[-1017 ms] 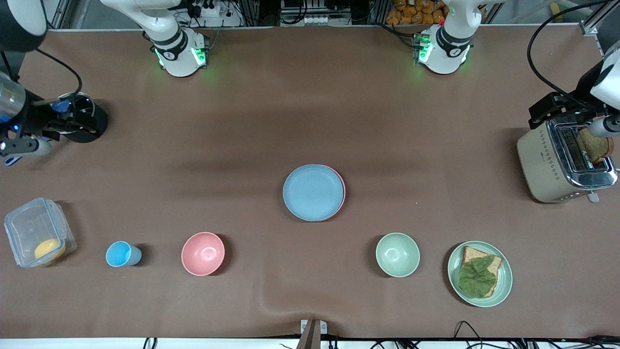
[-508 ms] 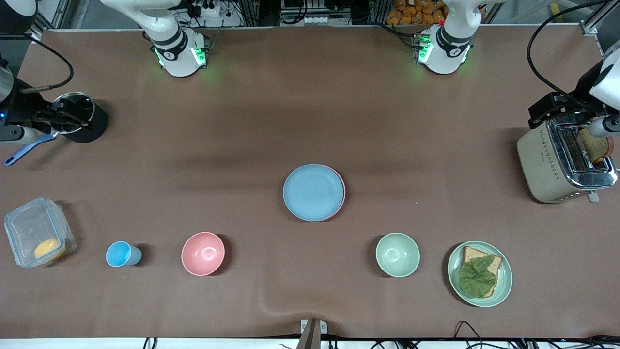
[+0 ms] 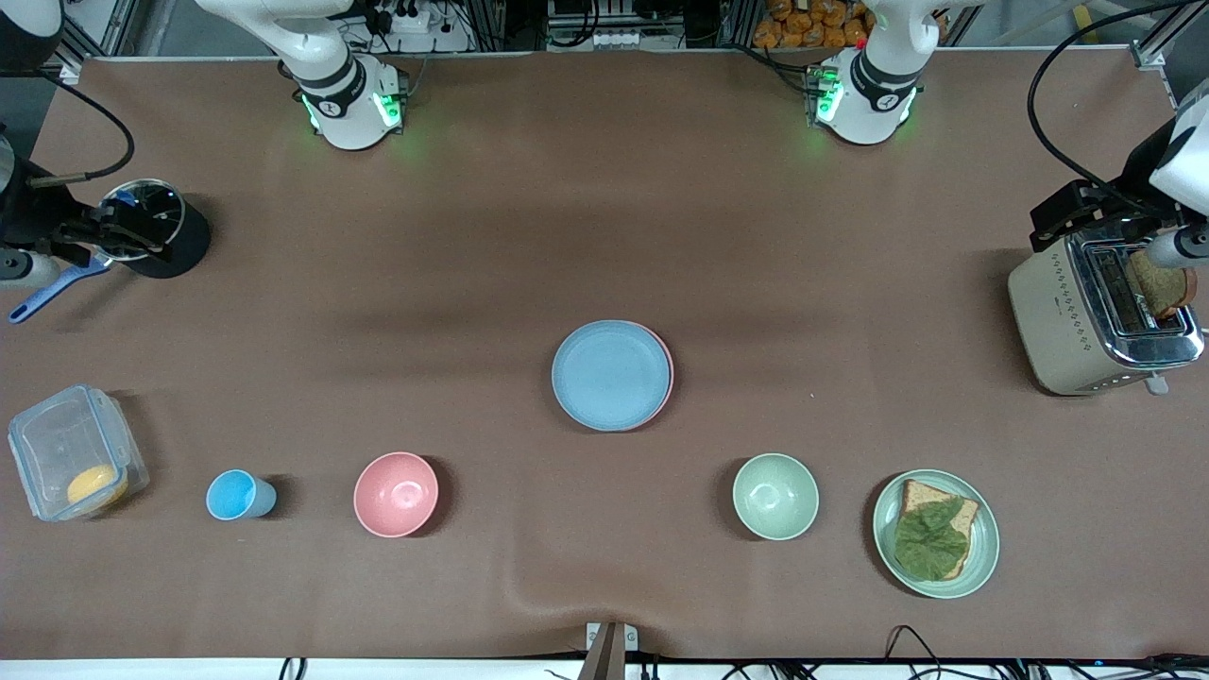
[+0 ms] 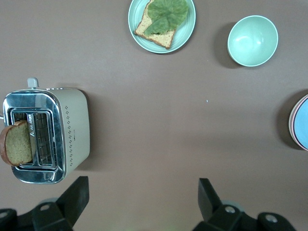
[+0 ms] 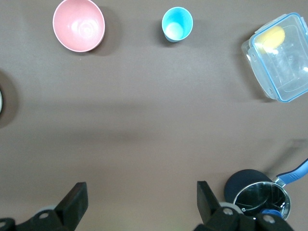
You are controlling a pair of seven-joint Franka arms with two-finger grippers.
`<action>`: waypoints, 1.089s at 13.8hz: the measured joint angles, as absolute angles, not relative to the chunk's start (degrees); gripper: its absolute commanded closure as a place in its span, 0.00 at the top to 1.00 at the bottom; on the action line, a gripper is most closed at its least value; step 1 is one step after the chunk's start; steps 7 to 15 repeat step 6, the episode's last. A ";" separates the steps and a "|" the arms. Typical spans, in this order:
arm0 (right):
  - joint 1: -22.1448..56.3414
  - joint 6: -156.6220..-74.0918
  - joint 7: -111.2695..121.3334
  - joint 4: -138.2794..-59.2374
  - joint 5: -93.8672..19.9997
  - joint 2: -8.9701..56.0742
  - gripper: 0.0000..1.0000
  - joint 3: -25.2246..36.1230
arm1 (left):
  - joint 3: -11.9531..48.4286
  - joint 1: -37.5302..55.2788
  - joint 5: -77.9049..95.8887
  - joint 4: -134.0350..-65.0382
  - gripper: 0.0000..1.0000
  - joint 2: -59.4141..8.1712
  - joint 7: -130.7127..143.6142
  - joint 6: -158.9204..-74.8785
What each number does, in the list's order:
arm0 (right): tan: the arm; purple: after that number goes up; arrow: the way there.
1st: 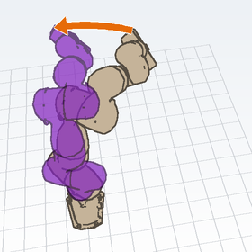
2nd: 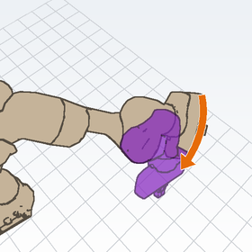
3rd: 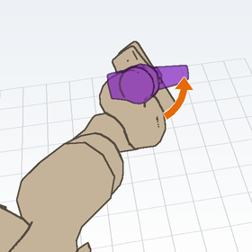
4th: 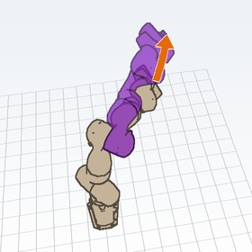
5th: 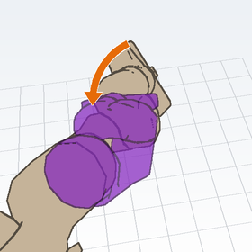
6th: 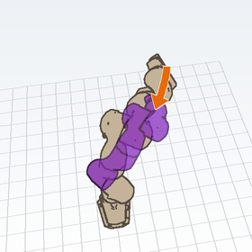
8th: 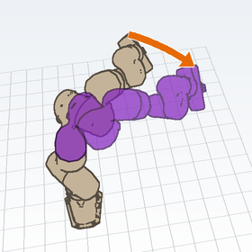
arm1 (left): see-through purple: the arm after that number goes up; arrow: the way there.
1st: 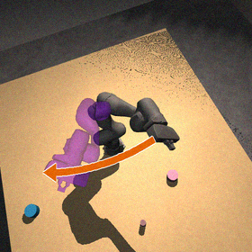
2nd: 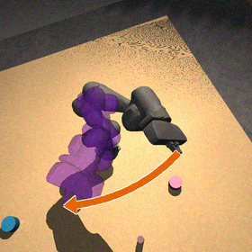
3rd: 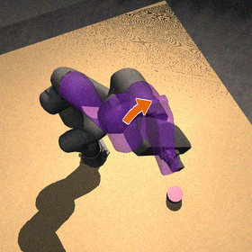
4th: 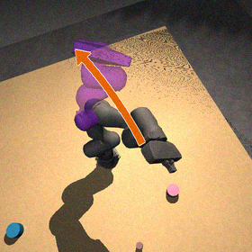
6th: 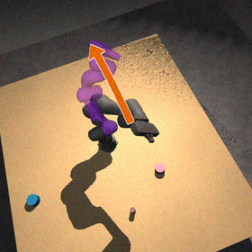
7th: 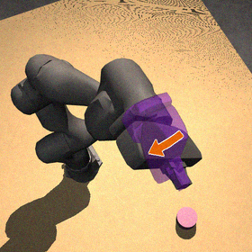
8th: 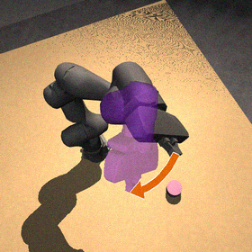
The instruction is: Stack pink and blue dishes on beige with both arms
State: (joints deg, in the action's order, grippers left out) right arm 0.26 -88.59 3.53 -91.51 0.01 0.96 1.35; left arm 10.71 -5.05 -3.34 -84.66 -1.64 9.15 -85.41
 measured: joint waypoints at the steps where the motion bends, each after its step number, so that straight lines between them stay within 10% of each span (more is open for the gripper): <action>1: 0.26 -88.45 3.53 -91.02 0.03 1.51 1.00 1.29 | 10.70 -5.05 -3.34 -84.66 1.00 -1.66 9.15 -85.41; 15: 0.26 -88.15 3.53 -90.18 0.05 2.22 1.00 1.22 | 10.69 -5.05 -3.34 -84.66 1.00 -1.68 9.15 -85.41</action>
